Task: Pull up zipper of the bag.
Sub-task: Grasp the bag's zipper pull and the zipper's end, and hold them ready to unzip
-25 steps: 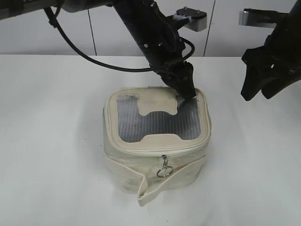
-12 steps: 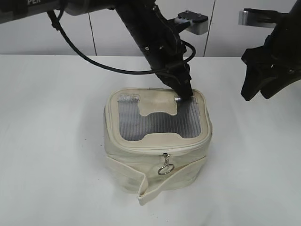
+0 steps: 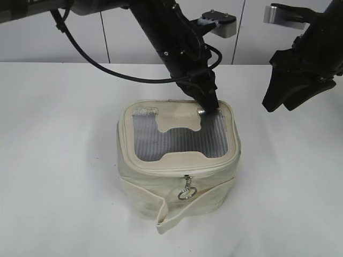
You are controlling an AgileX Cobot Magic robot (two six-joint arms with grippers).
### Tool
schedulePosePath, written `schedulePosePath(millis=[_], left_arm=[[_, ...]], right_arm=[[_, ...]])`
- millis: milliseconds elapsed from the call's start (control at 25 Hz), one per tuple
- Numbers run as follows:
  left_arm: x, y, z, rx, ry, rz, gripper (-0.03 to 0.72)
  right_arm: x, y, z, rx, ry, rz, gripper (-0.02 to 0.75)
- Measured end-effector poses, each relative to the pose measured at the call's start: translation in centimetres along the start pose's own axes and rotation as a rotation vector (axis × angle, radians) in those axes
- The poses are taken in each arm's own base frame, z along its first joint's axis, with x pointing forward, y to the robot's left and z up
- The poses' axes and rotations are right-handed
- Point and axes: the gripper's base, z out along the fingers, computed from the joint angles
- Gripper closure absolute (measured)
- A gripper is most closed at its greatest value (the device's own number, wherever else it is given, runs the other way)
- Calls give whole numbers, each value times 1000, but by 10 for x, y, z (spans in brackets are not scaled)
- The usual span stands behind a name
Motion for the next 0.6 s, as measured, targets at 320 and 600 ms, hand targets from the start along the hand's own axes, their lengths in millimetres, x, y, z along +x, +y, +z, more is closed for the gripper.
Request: schedulePosePath(millis=[320,600], left_arm=[[12,-12,-7,7,-9,18,612],[22,-23,-15,30,-20,70,614]], right_arm=[[7,-5,5,-17,6,13,338],[36,-13,22,-96,-44,44,347]])
